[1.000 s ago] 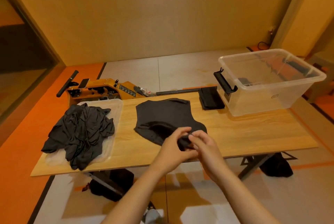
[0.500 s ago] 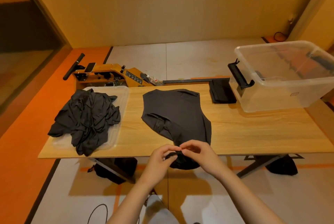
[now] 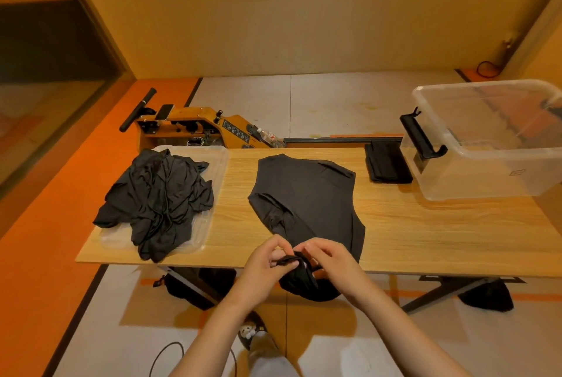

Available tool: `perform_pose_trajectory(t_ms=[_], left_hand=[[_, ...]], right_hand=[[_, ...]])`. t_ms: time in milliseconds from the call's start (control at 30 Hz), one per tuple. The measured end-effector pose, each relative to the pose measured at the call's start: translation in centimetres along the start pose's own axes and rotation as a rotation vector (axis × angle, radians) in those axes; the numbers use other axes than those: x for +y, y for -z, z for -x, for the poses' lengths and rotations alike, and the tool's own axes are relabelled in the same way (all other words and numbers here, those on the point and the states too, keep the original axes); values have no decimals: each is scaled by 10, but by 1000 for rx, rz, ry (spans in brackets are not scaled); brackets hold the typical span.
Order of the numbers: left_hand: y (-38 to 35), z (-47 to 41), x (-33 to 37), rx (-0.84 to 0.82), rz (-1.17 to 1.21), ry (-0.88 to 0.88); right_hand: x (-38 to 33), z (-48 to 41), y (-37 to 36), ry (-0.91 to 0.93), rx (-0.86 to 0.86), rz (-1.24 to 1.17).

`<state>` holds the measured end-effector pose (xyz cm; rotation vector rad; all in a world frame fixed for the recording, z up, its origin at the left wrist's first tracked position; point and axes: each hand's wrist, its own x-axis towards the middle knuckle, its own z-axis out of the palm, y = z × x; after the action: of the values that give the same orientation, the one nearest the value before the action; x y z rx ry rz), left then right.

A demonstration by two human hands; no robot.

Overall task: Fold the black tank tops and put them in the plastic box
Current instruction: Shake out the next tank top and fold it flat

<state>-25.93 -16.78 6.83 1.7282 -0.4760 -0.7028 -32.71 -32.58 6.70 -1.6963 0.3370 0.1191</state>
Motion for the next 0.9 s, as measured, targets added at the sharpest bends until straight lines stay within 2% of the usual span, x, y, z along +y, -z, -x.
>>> perform_pose_trajectory(t_ms=[200,333,433,667,900], left_hand=[[0,1,1,-5,-18,13],[6,0,-3,1,-30,26],[13,-2,-6,5,-36,33],[11,-5,1,97,-27,8],[54,-25,22,361,-84,-34]], right_hand=[[-6,0,6,-30,-124,45],[-7,3,12,-114,-142,-37],[-5,3,13,-49,-109,34],[-2,3,16,16,98,5],[-23,-13,74,139,517,29]])
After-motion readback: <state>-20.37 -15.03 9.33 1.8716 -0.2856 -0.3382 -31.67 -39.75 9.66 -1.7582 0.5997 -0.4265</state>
